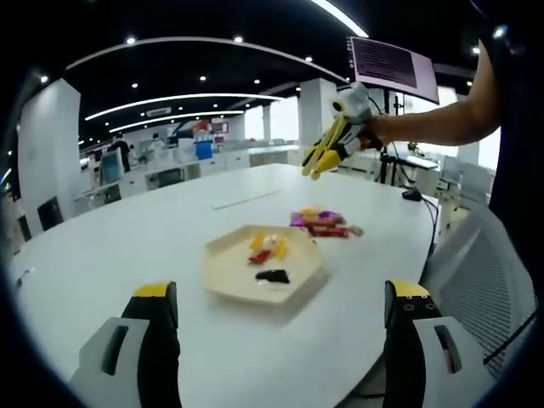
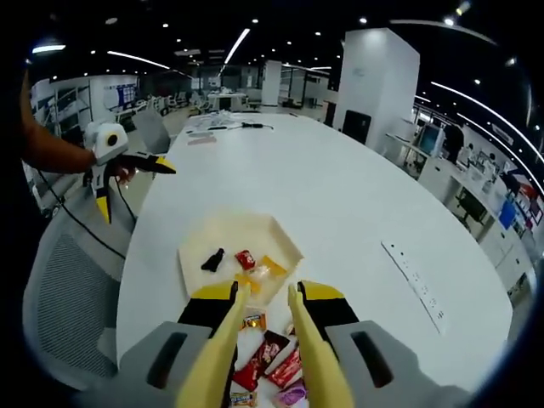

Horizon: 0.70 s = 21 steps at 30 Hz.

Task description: Place the target food into the container with the food tongs after gripping and lifting it, then release it inside without dropping or visibly crushing the food.

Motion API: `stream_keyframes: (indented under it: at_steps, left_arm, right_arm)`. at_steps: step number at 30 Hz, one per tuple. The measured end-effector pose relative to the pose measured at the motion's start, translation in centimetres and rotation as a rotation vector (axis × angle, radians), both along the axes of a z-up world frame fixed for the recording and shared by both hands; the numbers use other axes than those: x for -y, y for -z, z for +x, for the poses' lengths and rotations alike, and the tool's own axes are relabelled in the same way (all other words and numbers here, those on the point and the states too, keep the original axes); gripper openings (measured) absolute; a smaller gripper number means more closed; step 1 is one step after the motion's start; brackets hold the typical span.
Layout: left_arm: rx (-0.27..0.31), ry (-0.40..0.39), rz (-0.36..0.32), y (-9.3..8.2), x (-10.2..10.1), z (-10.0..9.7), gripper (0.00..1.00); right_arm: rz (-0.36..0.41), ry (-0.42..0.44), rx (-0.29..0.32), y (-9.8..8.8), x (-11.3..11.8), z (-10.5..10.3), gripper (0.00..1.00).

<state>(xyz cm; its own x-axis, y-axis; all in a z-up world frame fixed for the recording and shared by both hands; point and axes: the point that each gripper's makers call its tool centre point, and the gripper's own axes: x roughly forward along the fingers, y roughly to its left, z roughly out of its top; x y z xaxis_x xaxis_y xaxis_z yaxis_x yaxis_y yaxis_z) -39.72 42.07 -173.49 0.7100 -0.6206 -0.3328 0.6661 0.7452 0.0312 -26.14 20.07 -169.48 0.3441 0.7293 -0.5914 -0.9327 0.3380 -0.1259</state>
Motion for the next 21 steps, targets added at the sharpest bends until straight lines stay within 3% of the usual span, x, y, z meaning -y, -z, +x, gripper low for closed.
stream_keyframes:
  at_steps: [21]
  left_arm:
    - [-0.009,0.0,0.011,0.2,0.0,-0.1,0.97]
  right_arm:
    - [-0.004,0.098,0.041,0.4,7.4,1.4,0.27]
